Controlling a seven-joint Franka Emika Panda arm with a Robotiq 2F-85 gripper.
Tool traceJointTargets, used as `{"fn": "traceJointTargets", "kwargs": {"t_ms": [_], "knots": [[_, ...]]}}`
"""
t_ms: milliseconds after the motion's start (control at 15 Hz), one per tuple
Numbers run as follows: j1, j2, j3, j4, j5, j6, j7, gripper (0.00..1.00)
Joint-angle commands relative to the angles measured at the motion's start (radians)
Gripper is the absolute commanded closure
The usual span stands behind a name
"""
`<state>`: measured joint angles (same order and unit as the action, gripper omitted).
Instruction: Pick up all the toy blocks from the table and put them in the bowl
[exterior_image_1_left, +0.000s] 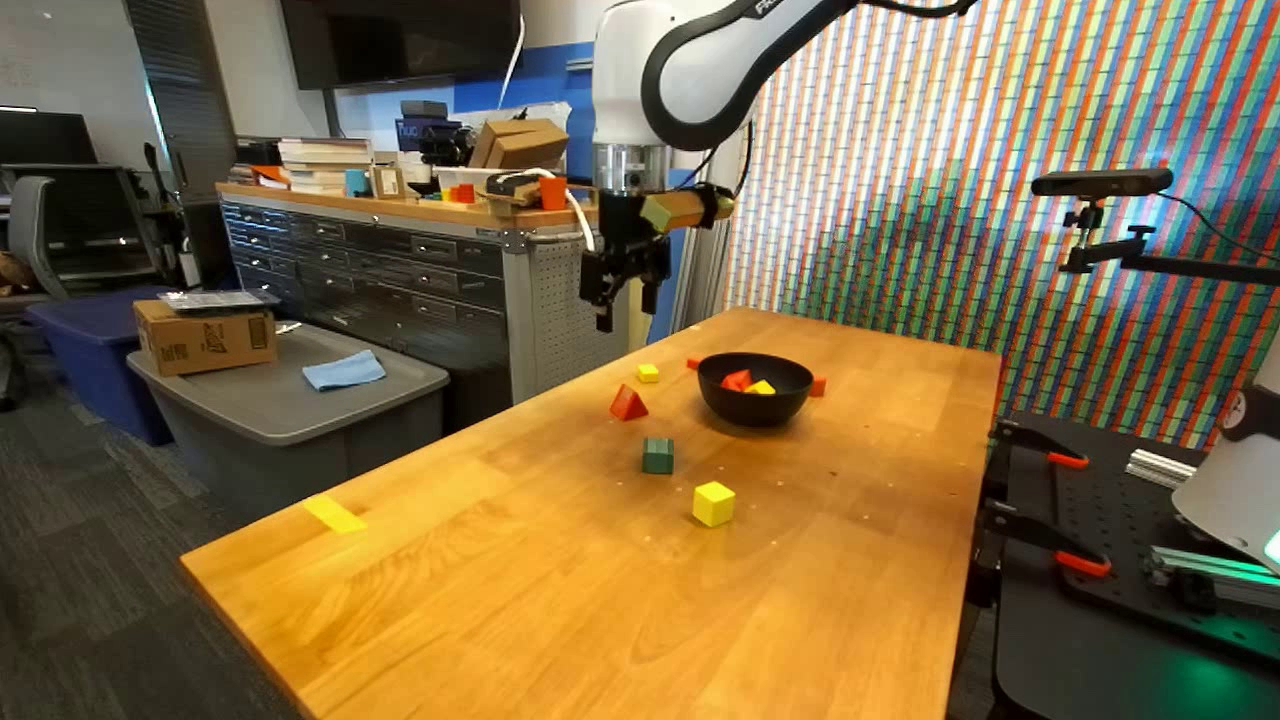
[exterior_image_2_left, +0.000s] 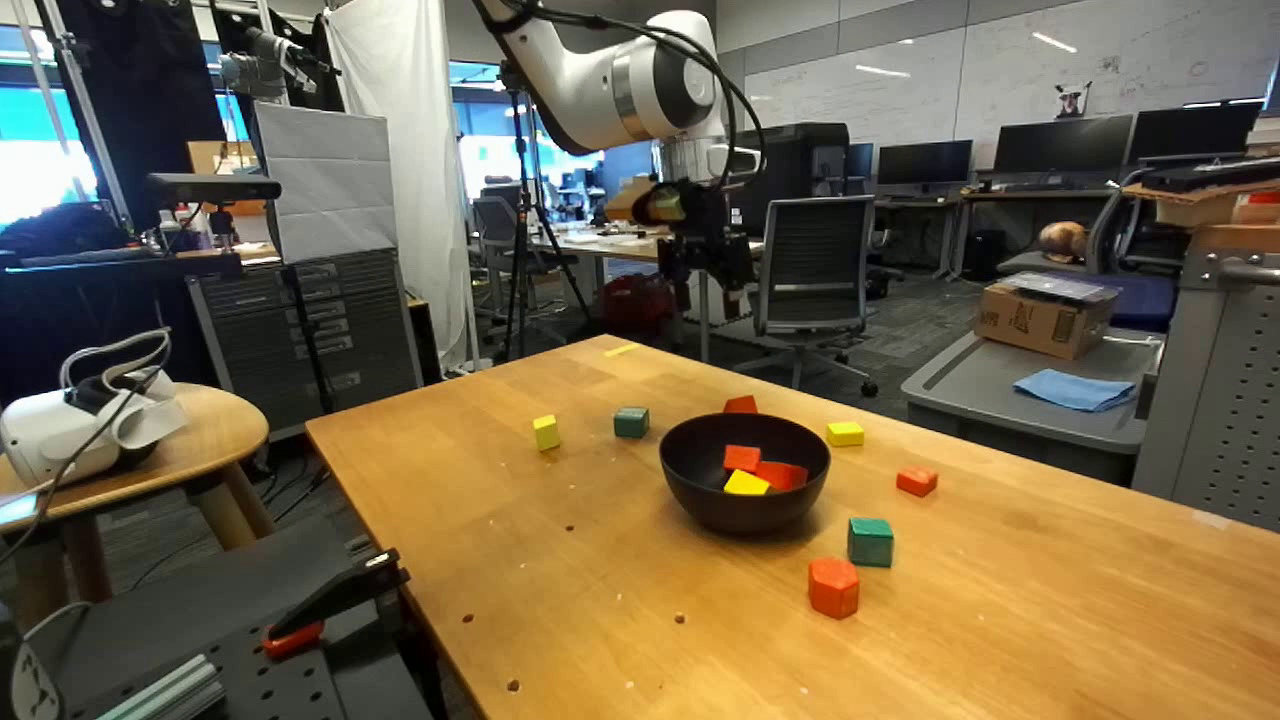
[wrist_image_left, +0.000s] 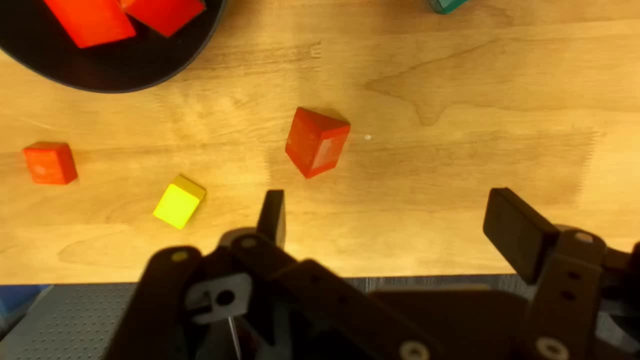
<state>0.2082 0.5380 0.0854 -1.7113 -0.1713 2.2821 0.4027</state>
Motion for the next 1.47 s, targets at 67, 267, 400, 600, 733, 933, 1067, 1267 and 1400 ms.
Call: {"fn": "traceJointTargets", "kwargs": {"t_ms": [67, 267, 400, 600, 733, 933, 1067, 1267, 1400], "knots": [[-0.007, 0.214, 0.002, 0.243, 0.102, -0.107, -0.112, 0.00], [-0.005, 0.293, -0.007, 0.324, 0.131, -0.142, -0.119, 0.00], [-0.011, 0.325, -0.015, 0.363, 0.150, -0.165, -0.106, 0.00], [-0.009, 0.328, -0.043, 0.362, 0.190, -0.183, -0.020, 0.00], [0.001, 0.316, -0.062, 0.336, 0.212, -0.155, 0.048, 0.00], [0.013, 0.328, -0.075, 0.341, 0.233, -0.156, 0.130, 0.00], [0.028, 0.339, -0.094, 0.340, 0.226, -0.144, 0.189, 0.00], [0.032, 0.359, -0.109, 0.337, 0.215, -0.136, 0.235, 0.00], [0.027, 0.370, -0.123, 0.330, 0.213, -0.123, 0.260, 0.00]]}}
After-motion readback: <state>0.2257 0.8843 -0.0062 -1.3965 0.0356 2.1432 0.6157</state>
